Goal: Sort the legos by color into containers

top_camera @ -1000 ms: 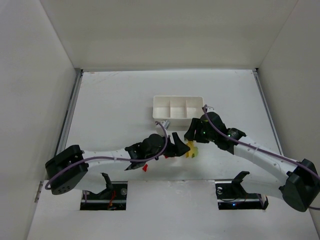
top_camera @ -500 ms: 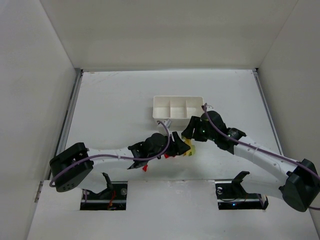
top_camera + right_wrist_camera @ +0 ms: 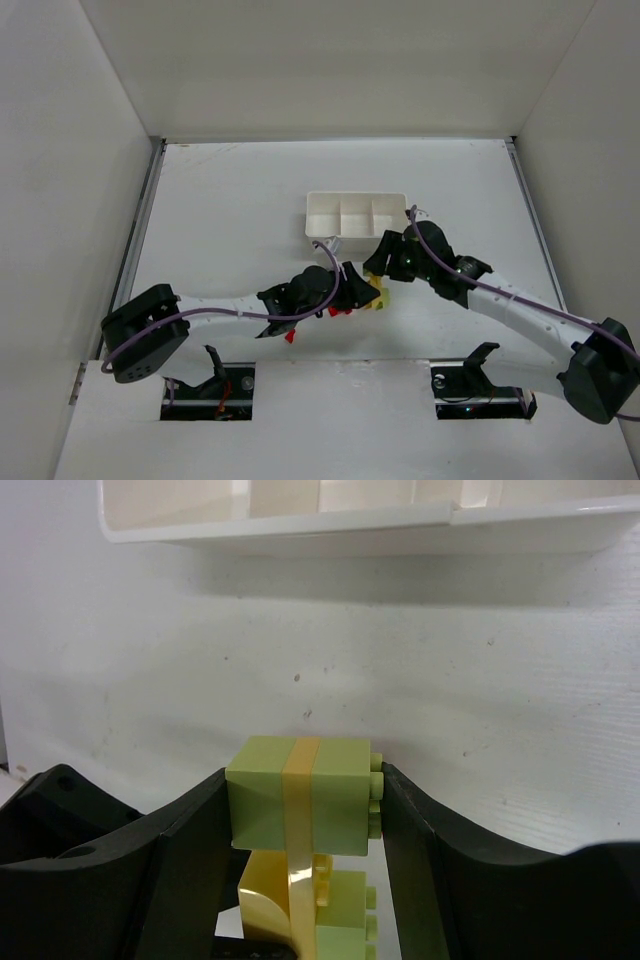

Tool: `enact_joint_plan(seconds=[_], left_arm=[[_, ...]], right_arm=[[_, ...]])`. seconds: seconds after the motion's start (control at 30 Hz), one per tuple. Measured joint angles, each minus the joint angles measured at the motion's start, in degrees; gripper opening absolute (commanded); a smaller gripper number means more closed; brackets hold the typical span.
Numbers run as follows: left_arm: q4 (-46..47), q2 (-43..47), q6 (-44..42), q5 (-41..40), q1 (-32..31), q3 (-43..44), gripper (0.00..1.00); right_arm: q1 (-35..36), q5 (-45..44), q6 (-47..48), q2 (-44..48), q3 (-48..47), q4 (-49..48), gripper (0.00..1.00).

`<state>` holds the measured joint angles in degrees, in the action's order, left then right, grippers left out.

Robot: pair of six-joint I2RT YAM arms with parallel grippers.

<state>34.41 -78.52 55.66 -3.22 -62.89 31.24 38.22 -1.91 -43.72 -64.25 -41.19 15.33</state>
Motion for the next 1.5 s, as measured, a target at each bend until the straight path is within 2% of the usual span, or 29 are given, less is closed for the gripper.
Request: enact_joint_plan(seconds=[0.13,0.47,0.63,0.93,1.03,1.17,1.33,1.5], left_arm=[[0.1,-0.2,0.4,-0.1,0.0,0.0,0.18],[-0.8,0.4,0.4,-0.6,0.8,0.0,0.19],[-0.1,3.9,0.4,1.2,0.8,0.0,0.18],[-0.2,8.8,0.2,3.1,1.3,-1.8,0.18],[-2.7,13.4,-0.6,3.4,4.4,-2.7,0.18],[-6.2,18.4,-2.4,1.9,12.6,-2.1,0.19],[-13.7,14.8,-6.4,-3.2,21.2,6.6,0.19],[-22.4,3.1,-13.9,-11.6,21.4,22.9,0.20]], right_arm=[[0.0,-0.7,0.0,-0.3,0.1,-0.2,0.36],[0.3,-4.5,0.3,-2.1,0.2,-1.4,0.35],[-0.3,-8.7,1.4,-4.0,1.3,-1.5,0.35],[-0.7,-10.0,2.3,-2.9,1.7,-1.4,0.36],[-2.2,-10.2,2.8,-1.8,1.7,-1.5,0.36],[-3.9,-10.4,3.0,-0.5,2.9,-1.5,0.36],[-4.1,-10.5,3.0,1.5,3.9,-1.0,0.36],[-3.7,-10.6,3.0,3.7,4.0,-1.0,0.37]])
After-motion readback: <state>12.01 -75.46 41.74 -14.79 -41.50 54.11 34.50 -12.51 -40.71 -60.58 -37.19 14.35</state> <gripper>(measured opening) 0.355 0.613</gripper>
